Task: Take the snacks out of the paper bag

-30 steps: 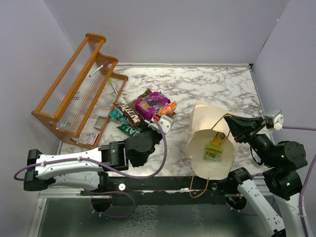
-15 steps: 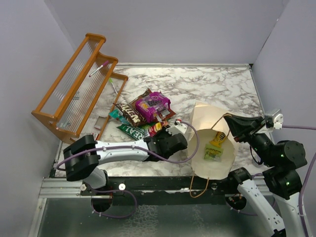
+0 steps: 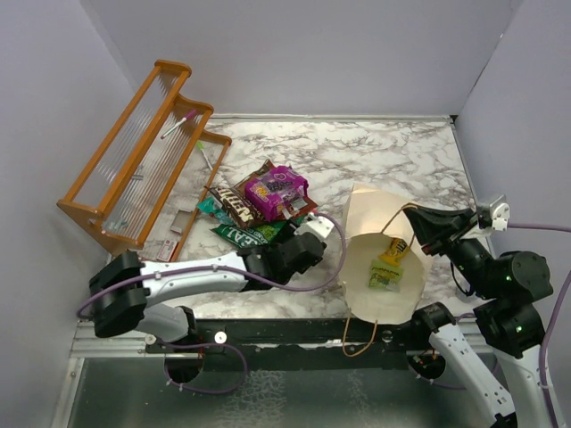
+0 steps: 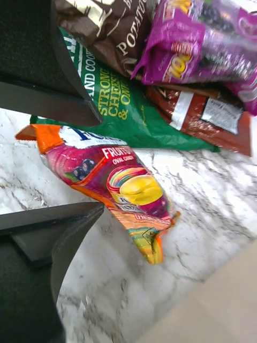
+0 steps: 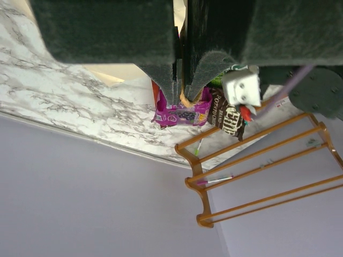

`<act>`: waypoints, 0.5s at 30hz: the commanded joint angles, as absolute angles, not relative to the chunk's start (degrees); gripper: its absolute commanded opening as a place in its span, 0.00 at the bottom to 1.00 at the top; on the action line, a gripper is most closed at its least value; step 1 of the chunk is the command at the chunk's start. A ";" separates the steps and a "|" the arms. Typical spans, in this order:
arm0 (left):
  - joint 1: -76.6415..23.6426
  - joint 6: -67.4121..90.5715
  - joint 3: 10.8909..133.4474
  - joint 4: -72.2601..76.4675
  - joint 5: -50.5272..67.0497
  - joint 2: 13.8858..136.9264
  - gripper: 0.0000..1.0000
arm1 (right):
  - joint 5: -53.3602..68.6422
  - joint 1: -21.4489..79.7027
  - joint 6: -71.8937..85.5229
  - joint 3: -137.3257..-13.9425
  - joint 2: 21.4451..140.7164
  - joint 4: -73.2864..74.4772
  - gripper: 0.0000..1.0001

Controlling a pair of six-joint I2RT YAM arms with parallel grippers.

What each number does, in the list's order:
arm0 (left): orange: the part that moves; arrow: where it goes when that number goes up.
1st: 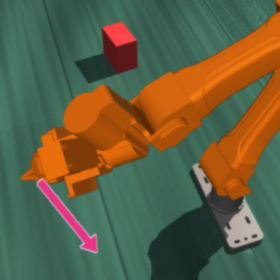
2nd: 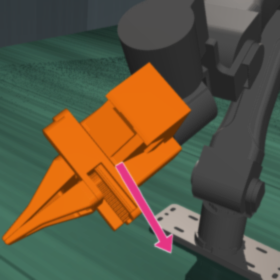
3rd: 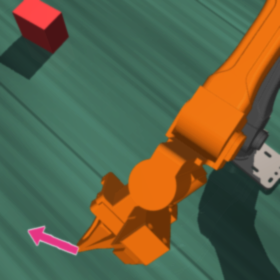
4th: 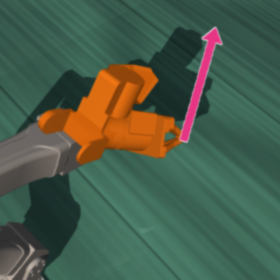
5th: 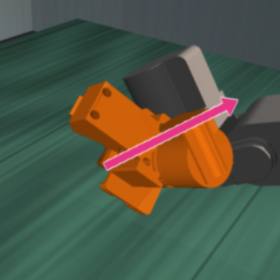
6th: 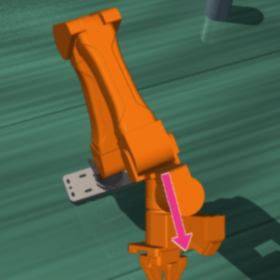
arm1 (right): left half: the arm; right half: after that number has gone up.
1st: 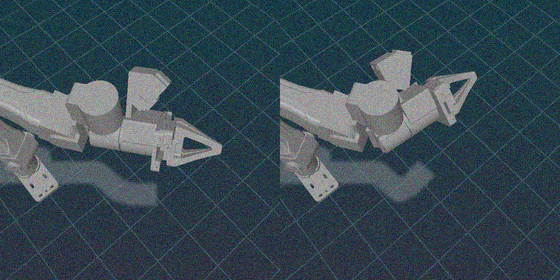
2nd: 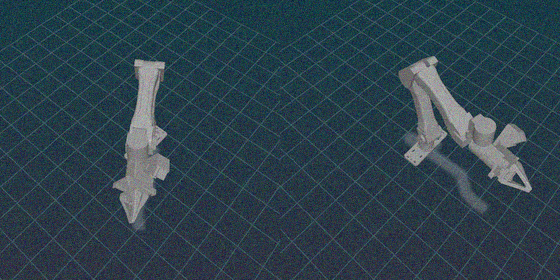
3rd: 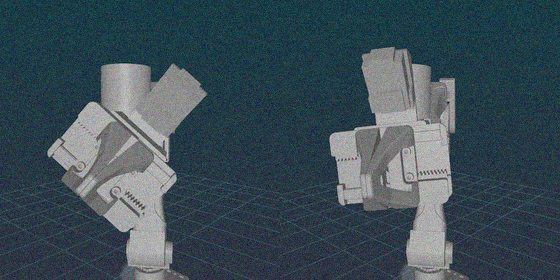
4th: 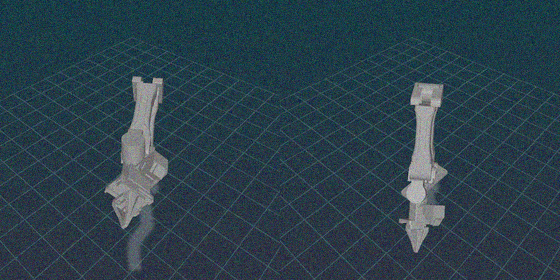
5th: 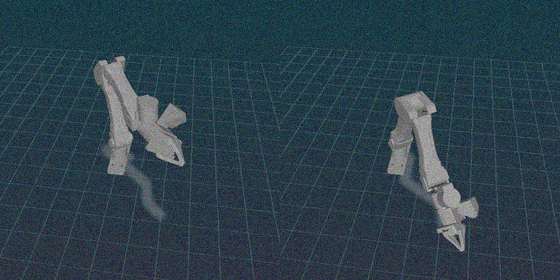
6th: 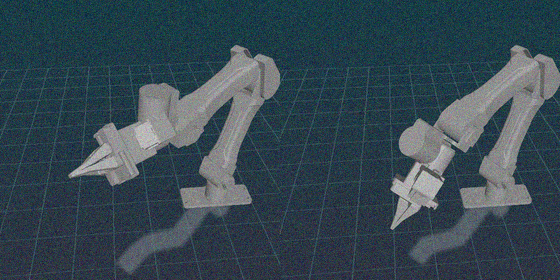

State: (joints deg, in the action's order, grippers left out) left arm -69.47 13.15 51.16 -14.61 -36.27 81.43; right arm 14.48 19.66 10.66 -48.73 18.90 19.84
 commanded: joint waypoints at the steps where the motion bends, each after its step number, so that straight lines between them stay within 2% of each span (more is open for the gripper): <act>1: -68.38 13.59 50.35 -11.01 -31.91 71.51 0.63 | 13.64 19.69 10.17 -49.80 19.81 18.29 0.02; 10: -67.94 16.15 44.51 1.60 -22.99 50.82 0.71 | 14.15 19.68 10.83 -49.56 19.69 17.92 0.02; 15: -67.96 15.11 43.57 8.04 -11.09 48.01 0.73 | 14.39 19.69 11.21 -49.58 19.75 17.84 0.02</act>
State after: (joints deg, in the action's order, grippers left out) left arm -68.18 14.98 44.47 -0.21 -23.38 48.62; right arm 14.52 19.66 10.70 -48.73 19.66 19.62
